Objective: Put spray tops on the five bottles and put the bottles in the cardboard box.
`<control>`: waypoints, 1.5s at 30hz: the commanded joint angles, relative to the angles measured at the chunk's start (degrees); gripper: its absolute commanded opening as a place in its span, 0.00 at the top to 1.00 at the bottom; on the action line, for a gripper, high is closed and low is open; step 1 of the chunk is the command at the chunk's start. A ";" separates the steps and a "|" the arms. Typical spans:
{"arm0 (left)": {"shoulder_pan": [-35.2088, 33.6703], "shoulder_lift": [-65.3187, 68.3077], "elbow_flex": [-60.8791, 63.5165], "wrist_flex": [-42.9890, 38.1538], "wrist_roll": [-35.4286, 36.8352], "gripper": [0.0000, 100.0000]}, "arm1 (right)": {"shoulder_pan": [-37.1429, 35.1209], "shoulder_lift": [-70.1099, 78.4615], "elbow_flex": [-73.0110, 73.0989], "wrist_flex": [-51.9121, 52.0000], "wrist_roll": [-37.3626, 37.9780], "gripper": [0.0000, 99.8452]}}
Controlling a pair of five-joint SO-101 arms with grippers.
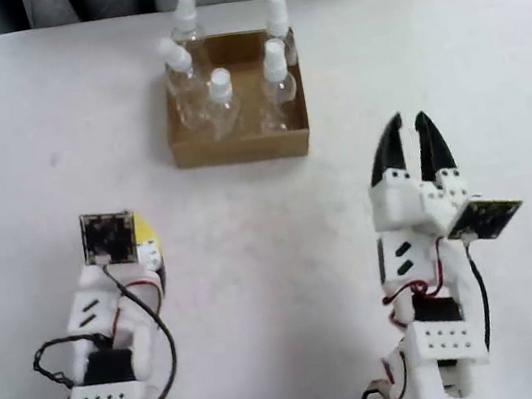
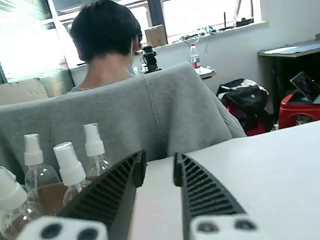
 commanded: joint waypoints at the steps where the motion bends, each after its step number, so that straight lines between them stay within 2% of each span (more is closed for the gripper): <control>1: -0.40 -0.48 -0.18 3.43 -2.81 0.98 | 1.63 -14.55 0.79 17.10 -0.35 0.94; 6: -0.40 -0.57 -0.18 6.77 -4.84 0.98 | 1.45 -36.97 0.53 43.47 -0.26 0.97; 11: -0.40 -0.57 -0.18 9.58 -4.84 0.98 | 1.80 -32.04 -6.95 58.86 -0.26 0.98; 21: -0.40 -0.66 -0.18 19.43 -4.84 0.98 | 1.71 -35.91 -12.57 85.67 -0.35 0.98; 30: -0.40 -0.66 -0.18 19.96 -4.66 0.98 | 1.71 -36.00 -12.22 94.90 0.88 0.98; 39: -0.40 -0.66 -0.18 19.69 -4.75 0.98 | 1.80 -36.09 -4.66 99.38 18.81 0.98; 45: -0.40 -0.66 -0.18 19.69 -4.75 0.98 | 1.27 -36.09 0.44 97.27 20.84 0.98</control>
